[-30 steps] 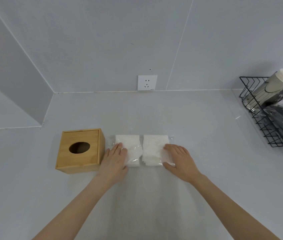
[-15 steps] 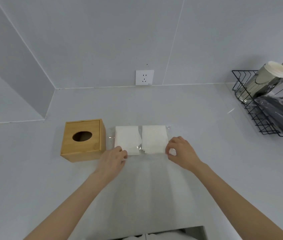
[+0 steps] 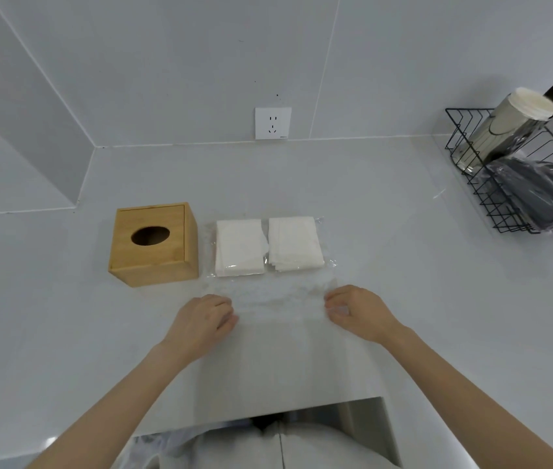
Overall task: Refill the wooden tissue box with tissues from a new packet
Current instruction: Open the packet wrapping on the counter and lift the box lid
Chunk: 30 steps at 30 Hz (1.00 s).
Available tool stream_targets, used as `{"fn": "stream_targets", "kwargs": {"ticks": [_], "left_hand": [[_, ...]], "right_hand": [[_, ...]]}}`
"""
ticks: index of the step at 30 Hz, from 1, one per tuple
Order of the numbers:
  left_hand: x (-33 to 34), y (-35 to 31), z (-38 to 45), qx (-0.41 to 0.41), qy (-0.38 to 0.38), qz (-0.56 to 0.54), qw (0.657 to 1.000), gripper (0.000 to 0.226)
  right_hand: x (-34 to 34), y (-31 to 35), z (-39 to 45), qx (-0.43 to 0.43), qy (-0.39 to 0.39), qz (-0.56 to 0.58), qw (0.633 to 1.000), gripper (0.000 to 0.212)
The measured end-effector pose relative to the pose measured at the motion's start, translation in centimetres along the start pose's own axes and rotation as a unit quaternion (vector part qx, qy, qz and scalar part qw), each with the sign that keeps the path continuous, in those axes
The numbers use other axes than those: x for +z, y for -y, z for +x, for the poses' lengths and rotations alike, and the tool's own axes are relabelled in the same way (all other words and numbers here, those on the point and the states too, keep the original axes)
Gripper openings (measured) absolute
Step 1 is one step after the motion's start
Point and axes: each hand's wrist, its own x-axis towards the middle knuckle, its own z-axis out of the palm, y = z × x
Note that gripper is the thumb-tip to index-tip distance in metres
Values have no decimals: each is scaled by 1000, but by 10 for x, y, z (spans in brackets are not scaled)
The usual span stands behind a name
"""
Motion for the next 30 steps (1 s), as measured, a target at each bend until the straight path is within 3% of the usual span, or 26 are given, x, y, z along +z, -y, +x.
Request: {"fn": "stream_targets", "kwargs": {"ticks": [4, 7, 8, 13, 17, 20, 23, 30], "left_hand": [[-11, -1, 8, -35, -14, -49, 998, 63], [-22, 1, 27, -22, -59, -10, 998, 28], [-24, 2, 35, -16, -64, 5, 998, 27], [-19, 3, 65, -60, -22, 46, 997, 68], [-12, 2, 76, -136, 45, 69, 987, 70], [-11, 7, 79, -102, 85, 140, 981, 74], [-13, 9, 82, -94, 73, 177, 977, 73], [-49, 6, 83, -137, 43, -19, 989, 48]], "right_hand": [[-5, -1, 9, 17, -27, 32, 999, 28], [-13, 3, 24, 29, -84, 54, 995, 30], [-15, 3, 31, 22, -102, 44, 994, 33], [-15, -2, 57, -34, -98, -55, 993, 62], [-7, -6, 68, -68, -138, -59, 986, 46], [-4, -12, 73, -88, -153, -60, 982, 36], [-3, -17, 75, -102, -147, -50, 983, 28], [-35, -15, 72, -97, -158, 43, 982, 28]]}}
